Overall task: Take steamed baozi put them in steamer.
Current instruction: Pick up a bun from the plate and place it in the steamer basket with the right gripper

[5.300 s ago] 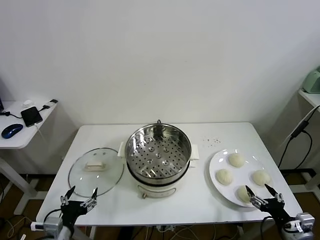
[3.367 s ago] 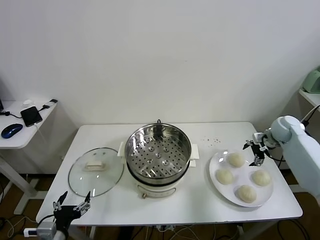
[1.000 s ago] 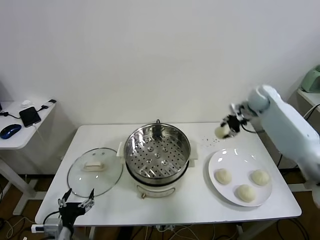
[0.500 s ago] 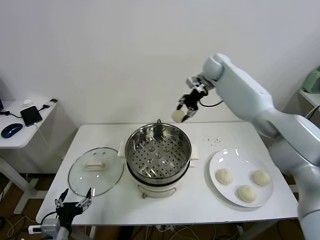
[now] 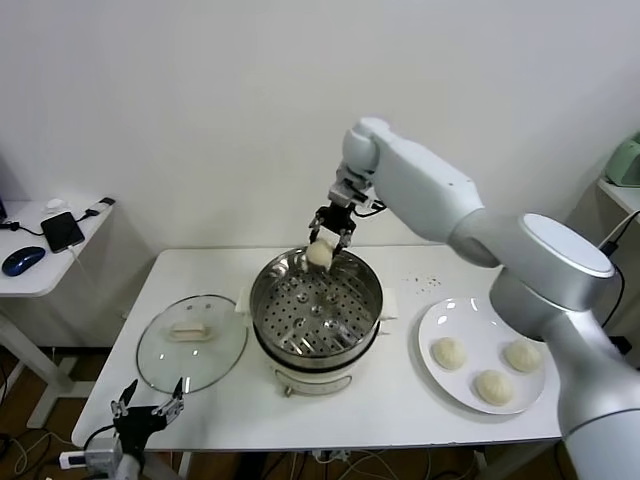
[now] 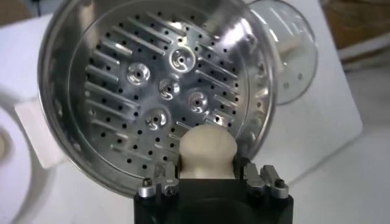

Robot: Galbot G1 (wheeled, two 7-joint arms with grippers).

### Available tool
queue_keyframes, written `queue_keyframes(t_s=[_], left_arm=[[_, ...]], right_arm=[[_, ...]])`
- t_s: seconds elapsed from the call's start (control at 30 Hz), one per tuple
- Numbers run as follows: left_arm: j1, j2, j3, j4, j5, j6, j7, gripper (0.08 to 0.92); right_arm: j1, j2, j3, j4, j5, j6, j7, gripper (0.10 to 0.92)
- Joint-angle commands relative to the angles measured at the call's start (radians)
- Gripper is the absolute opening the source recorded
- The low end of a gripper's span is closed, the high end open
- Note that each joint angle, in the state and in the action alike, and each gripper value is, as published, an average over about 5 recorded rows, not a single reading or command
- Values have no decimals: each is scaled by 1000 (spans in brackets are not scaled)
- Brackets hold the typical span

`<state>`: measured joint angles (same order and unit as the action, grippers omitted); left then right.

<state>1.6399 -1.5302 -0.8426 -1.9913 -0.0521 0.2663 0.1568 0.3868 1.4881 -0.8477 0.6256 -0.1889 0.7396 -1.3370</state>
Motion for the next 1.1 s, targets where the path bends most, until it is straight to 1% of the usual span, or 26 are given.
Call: queue_keyframes(t_s=[0.03, 0.23, 0.73, 0.83, 1.0, 1.1], left_arm=[[0, -1, -1, 1, 1, 1, 0, 823], [0, -3, -3, 2, 0, 0, -1, 823], [-2, -7, 1, 11, 11, 3, -3, 823], [-2, -6, 2, 9, 16, 5, -2, 823], [0, -5, 2, 8, 18, 6, -1, 823], [2, -6, 3, 5, 19, 6, -1, 823]], right_arm=[[-26, 41, -30, -6, -203, 133, 127, 568], [-51, 42, -47, -8, -221, 133, 183, 568], [-112, 39, -44, -10, -275, 133, 210, 574], [-107, 34, -44, -2, -260, 133, 210, 625], [-66, -5, -49, 65, -149, 116, 133, 766], [-24, -59, -51, 139, -27, 3, 47, 812]])
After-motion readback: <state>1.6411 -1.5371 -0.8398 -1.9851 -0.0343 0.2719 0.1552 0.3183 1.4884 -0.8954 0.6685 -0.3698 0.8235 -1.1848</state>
